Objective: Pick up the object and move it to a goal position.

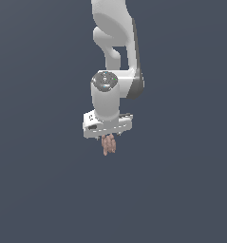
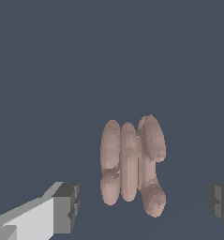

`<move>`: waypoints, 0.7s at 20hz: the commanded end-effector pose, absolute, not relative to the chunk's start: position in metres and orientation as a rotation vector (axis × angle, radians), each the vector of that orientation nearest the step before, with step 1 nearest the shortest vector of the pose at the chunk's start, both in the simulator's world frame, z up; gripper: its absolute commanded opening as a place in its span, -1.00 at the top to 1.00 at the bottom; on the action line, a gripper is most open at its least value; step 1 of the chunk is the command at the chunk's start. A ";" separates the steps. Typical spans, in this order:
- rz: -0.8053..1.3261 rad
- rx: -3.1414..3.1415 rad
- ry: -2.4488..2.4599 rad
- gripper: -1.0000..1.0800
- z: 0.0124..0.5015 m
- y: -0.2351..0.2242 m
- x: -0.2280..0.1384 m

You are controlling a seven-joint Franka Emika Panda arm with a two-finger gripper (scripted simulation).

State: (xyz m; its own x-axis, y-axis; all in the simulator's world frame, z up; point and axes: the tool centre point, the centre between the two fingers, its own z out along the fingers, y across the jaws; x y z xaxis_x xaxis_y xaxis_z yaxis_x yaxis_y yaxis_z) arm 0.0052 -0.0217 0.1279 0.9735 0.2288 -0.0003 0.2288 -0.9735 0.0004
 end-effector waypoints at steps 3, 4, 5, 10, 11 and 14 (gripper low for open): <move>0.000 3.120 0.363 -0.92 0.119 -0.022 0.005; 0.000 3.120 0.363 -0.92 0.114 -0.022 0.005; 0.000 3.120 0.365 -0.92 0.109 -0.022 0.005; 0.000 3.120 0.368 -0.92 0.085 -0.022 0.004; 0.000 3.120 0.368 -0.92 0.082 -0.022 0.004; 0.000 3.120 0.369 -0.92 0.078 -0.022 0.005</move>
